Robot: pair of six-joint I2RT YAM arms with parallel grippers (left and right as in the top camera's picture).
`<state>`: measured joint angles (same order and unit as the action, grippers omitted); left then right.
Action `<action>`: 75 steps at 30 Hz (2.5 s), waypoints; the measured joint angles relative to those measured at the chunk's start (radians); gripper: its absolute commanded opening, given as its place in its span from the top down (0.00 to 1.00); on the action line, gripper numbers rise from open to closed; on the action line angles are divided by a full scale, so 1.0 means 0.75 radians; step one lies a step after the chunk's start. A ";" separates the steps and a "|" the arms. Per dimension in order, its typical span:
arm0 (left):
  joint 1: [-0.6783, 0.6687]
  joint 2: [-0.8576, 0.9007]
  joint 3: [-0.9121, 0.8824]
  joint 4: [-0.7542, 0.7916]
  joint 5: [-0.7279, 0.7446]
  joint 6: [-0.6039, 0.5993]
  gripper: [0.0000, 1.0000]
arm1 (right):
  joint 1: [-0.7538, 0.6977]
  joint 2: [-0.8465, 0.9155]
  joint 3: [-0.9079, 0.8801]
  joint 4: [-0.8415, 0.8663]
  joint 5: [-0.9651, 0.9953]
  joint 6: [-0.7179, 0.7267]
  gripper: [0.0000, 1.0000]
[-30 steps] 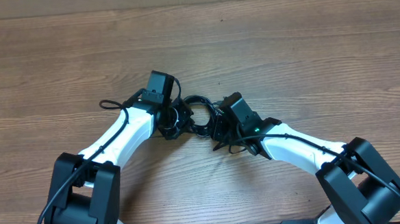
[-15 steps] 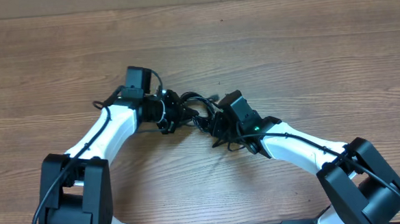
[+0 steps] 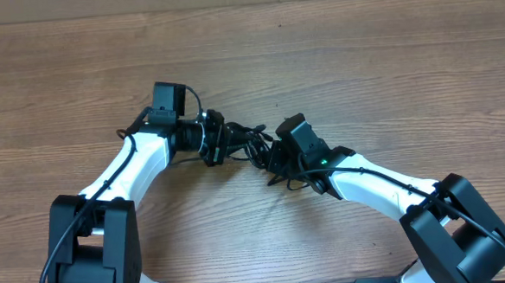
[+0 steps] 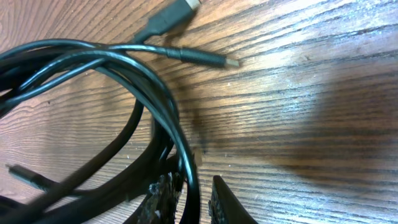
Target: Untangle cables
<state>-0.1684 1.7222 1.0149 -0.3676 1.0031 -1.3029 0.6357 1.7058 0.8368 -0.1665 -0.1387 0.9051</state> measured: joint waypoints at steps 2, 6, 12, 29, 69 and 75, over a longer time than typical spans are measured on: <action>0.000 0.000 -0.001 0.060 -0.001 -0.082 0.96 | 0.000 0.000 0.000 -0.003 0.000 -0.001 0.83; 0.000 0.000 -0.001 0.202 -0.003 -0.256 0.96 | -0.001 0.002 0.000 -0.012 -0.006 -0.001 0.83; 0.000 0.000 -0.001 0.269 -0.069 -0.399 0.96 | 0.002 0.003 0.000 -0.019 -0.061 0.000 0.83; 0.060 -0.007 -0.001 0.320 -0.551 -0.562 0.96 | 0.053 0.025 -0.019 -0.171 -0.217 0.035 0.83; 0.079 -0.027 0.013 -0.135 -0.680 0.242 0.96 | 0.014 0.028 -0.020 0.163 -0.431 0.024 0.43; 0.072 -0.027 0.013 -0.154 -0.631 0.244 0.96 | -0.048 0.028 -0.020 0.322 -0.508 0.154 0.44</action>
<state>-0.1143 1.7020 1.0245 -0.4831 0.5297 -1.1198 0.5995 1.7271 0.8215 0.0750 -0.5198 1.0206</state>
